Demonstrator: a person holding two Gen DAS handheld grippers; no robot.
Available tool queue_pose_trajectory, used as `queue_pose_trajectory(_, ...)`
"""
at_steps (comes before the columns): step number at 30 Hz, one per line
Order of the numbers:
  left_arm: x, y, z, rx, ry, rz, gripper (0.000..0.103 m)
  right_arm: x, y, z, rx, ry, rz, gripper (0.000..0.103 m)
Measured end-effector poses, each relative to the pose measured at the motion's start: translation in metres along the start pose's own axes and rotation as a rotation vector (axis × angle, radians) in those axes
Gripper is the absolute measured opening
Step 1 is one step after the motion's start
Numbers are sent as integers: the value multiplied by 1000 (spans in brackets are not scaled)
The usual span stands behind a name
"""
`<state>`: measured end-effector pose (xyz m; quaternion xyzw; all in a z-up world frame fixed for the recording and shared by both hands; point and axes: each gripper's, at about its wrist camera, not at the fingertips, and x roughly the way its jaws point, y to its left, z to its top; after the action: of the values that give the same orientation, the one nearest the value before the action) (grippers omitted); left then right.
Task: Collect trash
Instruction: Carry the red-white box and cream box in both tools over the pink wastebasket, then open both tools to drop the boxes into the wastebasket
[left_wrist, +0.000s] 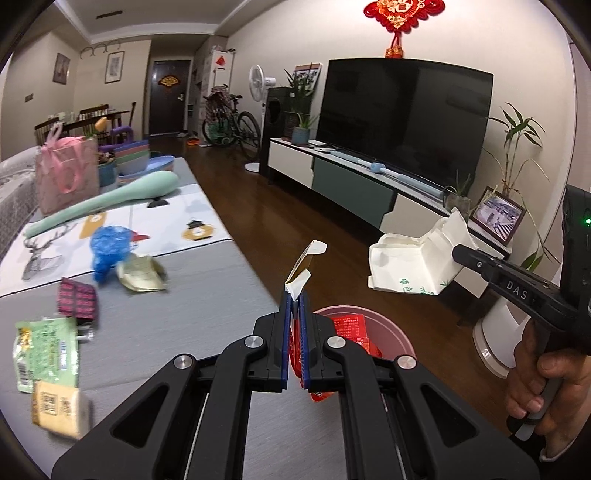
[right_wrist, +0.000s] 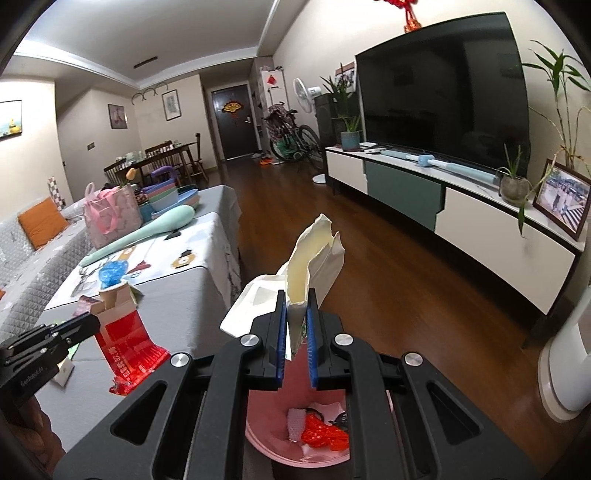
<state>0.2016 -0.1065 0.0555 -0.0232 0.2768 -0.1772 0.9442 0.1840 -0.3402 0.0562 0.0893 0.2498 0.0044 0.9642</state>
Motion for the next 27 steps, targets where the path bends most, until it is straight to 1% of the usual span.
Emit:
queue_pose_trajectory(5, 24, -13, 0, 0, 32, -24, 5, 8, -12, 3, 12, 8, -29, 10)
queue_pose_trajectory(10, 49, -22, -2, -9, 76, -33, 5, 20, -20, 2, 24, 34, -41, 10)
queue_pose_trajectory(15, 70, -34, -1, 11, 105, -23, 5, 35, -26, 2, 44, 64, -47, 10)
queue_pose_trajectory(22, 96, -45, 0, 24, 155, -18, 5, 48, -29, 3, 64, 79, -43, 10)
queue_pose_trajectory(25, 102, -50, 0, 29, 165, -22, 5, 53, -31, 3, 74, 92, -33, 15)
queue_pose_trajectory(26, 104, -53, 0, 30, 168, -23, 5, 56, -32, 2, 76, 106, -26, 20)
queue_pose_trajectory(27, 105, -55, 1, 31, 172, -25, 5, 58, -33, 1, 77, 112, -29, 28)
